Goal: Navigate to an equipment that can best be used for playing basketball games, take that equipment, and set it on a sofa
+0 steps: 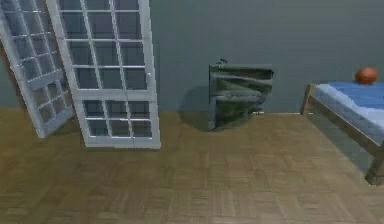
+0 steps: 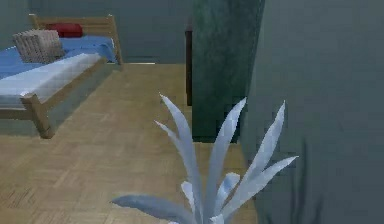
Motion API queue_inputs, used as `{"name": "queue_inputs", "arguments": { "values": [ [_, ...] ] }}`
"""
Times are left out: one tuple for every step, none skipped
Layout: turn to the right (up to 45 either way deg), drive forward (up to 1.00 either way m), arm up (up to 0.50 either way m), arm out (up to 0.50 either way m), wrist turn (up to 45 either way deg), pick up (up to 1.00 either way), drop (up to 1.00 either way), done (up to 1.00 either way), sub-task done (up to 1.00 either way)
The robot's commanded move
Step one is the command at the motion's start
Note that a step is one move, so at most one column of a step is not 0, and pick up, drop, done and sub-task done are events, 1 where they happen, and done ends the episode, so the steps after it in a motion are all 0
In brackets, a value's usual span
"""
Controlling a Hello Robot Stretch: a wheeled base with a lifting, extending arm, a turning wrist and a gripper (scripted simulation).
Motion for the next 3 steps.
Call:
{"name": "queue_inputs", "arguments": {
  "values": [
    [24.0, 0.0, 0.0, 0.0, 0.0, 0.0, 0.0, 0.0, 0.0],
    [0.0, 0.5, 0.0, 0.0, 0.0, 0.0, 0.0, 0.0, 0.0],
    [6.0, 0.0, 0.0, 0.0, 0.0, 0.0, 0.0, 0.0, 0.0]
  ]
}}
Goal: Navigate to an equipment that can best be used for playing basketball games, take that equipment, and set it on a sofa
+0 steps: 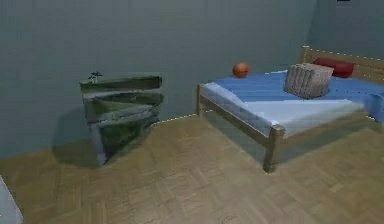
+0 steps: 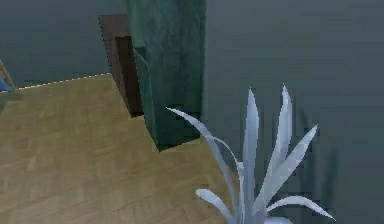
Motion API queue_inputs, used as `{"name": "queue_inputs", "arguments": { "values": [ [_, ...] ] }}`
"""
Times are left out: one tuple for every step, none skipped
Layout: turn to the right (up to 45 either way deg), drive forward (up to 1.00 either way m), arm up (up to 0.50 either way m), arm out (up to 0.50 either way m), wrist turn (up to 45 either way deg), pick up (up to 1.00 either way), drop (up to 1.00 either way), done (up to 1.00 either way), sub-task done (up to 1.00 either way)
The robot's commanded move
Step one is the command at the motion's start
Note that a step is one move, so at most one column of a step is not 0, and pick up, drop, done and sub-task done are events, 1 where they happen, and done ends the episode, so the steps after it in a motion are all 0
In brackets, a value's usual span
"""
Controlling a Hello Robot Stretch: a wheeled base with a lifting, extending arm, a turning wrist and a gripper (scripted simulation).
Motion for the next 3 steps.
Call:
{"name": "queue_inputs", "arguments": {
  "values": [
    [0.0, 1.0, 0.0, 0.0, 0.0, 0.0, 0.0, 0.0, 0.0],
    [3.0, 0.0, 0.0, 0.0, 0.0, 0.0, 0.0, 0.0, 0.0],
    [0.0, 1.0, 0.0, 0.0, 0.0, 0.0, 0.0, 0.0, 0.0]
  ]
}}
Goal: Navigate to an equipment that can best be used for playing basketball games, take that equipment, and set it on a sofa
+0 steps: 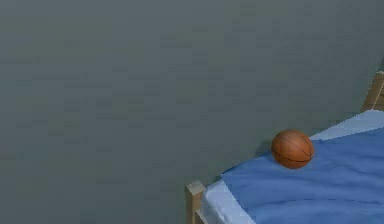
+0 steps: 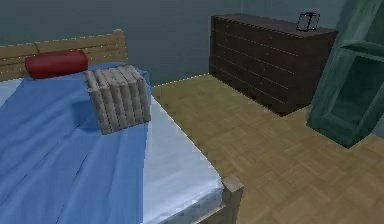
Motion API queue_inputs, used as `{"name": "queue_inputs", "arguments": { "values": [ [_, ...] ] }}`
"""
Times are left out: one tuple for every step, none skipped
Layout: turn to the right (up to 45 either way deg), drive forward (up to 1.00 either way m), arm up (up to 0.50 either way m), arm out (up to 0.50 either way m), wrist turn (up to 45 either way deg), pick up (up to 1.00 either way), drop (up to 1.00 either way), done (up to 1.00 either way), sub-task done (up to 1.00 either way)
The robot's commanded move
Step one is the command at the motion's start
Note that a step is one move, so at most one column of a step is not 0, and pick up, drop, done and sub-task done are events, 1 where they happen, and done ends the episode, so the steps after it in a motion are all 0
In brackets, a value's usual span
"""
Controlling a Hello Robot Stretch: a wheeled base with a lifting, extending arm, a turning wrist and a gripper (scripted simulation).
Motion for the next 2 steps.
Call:
{"name": "queue_inputs", "arguments": {
  "values": [
    [6.0, 0.0, 0.0, 0.0, 0.0, 0.0, 0.0, 0.0, 0.0],
    [0.0, 0.2, 0.0, 0.0, 0.0, 0.0, 0.0, 0.0, 0.0]
  ]
}}
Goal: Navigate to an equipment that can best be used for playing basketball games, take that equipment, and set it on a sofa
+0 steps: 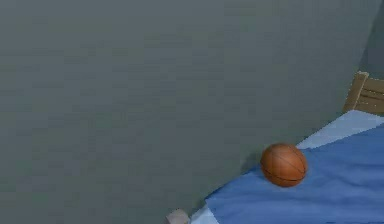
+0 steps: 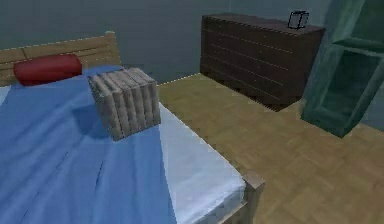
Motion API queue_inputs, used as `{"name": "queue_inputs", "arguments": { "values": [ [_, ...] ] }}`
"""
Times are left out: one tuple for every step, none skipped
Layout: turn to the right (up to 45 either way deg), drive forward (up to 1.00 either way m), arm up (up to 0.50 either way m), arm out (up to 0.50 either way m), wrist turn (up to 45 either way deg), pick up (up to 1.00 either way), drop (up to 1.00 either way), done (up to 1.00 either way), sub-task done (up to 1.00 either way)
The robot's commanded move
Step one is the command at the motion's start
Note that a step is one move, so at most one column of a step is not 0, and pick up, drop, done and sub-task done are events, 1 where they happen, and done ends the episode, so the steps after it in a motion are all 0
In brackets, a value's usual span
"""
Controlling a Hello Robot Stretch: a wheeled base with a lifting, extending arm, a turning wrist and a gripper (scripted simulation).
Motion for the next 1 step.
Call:
{"name": "queue_inputs", "arguments": {
  "values": [
    [-45.0, 0.0, 0.0, 0.0, 0.0, 0.0, 0.0, 0.0, 0.0]
  ]
}}
